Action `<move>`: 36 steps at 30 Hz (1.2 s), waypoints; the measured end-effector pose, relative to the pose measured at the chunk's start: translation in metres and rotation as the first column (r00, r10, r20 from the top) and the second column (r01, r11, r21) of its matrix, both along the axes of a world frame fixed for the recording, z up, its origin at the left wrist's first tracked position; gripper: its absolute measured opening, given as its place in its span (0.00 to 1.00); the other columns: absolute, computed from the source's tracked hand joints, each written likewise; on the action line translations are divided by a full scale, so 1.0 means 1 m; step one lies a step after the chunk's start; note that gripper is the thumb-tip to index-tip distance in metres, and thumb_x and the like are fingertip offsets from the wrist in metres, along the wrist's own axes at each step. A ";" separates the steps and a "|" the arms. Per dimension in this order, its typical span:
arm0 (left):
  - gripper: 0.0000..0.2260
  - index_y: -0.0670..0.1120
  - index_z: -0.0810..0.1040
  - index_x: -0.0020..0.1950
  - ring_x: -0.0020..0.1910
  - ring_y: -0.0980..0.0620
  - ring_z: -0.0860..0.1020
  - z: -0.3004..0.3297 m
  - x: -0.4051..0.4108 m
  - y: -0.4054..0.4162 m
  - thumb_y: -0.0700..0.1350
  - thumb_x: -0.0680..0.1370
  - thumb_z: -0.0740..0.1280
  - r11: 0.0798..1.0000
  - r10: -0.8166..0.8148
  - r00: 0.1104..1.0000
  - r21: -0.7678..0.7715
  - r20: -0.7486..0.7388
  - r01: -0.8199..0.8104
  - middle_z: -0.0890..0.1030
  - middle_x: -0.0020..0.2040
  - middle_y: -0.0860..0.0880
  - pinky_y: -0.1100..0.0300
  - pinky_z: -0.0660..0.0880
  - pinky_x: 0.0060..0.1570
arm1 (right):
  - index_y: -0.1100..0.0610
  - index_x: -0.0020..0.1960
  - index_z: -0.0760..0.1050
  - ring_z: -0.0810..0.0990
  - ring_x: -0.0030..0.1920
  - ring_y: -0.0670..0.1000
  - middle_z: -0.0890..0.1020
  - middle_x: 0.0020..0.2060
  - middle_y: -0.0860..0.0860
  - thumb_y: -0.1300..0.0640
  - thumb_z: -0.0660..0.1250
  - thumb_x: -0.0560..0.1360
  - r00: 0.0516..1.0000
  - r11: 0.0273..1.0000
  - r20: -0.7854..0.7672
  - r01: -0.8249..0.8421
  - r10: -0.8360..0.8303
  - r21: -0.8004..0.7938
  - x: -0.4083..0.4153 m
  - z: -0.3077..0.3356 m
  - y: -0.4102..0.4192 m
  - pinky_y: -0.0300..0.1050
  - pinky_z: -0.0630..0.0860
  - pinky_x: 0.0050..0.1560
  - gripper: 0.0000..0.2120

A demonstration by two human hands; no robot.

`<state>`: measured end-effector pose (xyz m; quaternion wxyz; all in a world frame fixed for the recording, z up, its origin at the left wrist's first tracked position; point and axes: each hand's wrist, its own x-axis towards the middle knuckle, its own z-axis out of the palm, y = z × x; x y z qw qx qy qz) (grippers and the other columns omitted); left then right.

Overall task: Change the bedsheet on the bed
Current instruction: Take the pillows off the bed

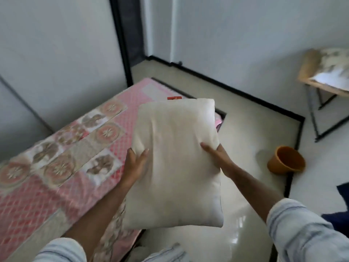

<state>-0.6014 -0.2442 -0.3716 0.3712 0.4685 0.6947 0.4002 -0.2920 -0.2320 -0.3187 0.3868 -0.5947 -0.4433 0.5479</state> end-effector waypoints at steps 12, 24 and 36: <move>0.60 0.54 0.44 0.83 0.64 0.35 0.70 0.079 0.309 0.251 0.70 0.63 0.76 0.853 -0.391 0.833 0.185 -0.391 0.488 0.69 0.64 0.35 0.40 0.72 0.58 | 0.46 0.80 0.43 0.65 0.66 0.58 0.64 0.66 0.56 0.30 0.76 0.63 0.717 0.935 0.601 0.293 -0.353 0.200 0.241 0.061 0.138 0.58 0.68 0.69 0.59; 0.54 0.59 0.52 0.83 0.59 0.36 0.70 0.122 0.564 0.477 0.71 0.64 0.75 0.592 -0.520 0.610 0.262 -0.598 0.762 0.68 0.58 0.38 0.41 0.71 0.58 | 0.32 0.77 0.42 0.67 0.62 0.64 0.65 0.59 0.59 0.26 0.71 0.62 0.453 0.857 0.741 0.395 -0.496 0.332 0.458 0.096 0.301 0.61 0.71 0.64 0.54; 0.54 0.59 0.58 0.81 0.63 0.40 0.67 0.144 0.866 0.644 0.70 0.60 0.77 0.426 -0.646 0.474 0.234 -0.598 0.874 0.61 0.56 0.48 0.44 0.69 0.66 | 0.34 0.77 0.48 0.65 0.66 0.64 0.64 0.63 0.59 0.33 0.75 0.65 0.412 0.775 0.702 0.544 -0.581 0.323 0.745 0.115 0.436 0.61 0.68 0.67 0.50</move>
